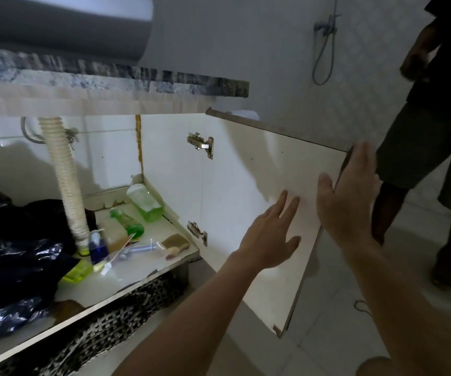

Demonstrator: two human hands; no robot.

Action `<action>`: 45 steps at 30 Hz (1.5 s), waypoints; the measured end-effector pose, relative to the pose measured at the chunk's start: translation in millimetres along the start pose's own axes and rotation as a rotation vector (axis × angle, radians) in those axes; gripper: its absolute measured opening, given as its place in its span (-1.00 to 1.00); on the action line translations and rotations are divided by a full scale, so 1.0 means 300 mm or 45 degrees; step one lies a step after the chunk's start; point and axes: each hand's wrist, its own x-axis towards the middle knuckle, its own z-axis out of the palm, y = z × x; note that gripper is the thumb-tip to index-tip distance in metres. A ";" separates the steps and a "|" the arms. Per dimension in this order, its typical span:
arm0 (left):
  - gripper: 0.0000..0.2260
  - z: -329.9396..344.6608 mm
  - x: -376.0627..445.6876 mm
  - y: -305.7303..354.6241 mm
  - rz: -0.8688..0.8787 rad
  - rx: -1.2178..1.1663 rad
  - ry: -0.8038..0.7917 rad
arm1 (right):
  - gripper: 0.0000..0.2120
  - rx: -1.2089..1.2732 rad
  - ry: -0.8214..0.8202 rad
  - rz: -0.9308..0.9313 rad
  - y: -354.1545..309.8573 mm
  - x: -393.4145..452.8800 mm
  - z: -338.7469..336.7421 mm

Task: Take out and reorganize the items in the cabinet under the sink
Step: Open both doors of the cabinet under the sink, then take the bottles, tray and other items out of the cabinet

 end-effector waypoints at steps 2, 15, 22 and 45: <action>-0.32 -0.023 -0.049 -0.057 -0.082 0.006 -0.033 | -0.37 0.028 -0.012 -0.166 -0.054 -0.068 0.016; -0.58 -0.157 -0.456 -0.522 -1.027 -0.311 0.019 | -0.61 0.140 -1.048 -0.445 -0.128 -0.154 0.334; -0.52 -0.025 -0.548 -0.848 -1.563 -0.696 0.250 | -0.67 0.451 -1.229 0.197 -0.108 -0.209 0.894; -0.59 0.032 0.060 -1.721 -1.662 -1.269 0.659 | -0.12 -0.011 -1.552 0.203 -0.224 -0.083 2.272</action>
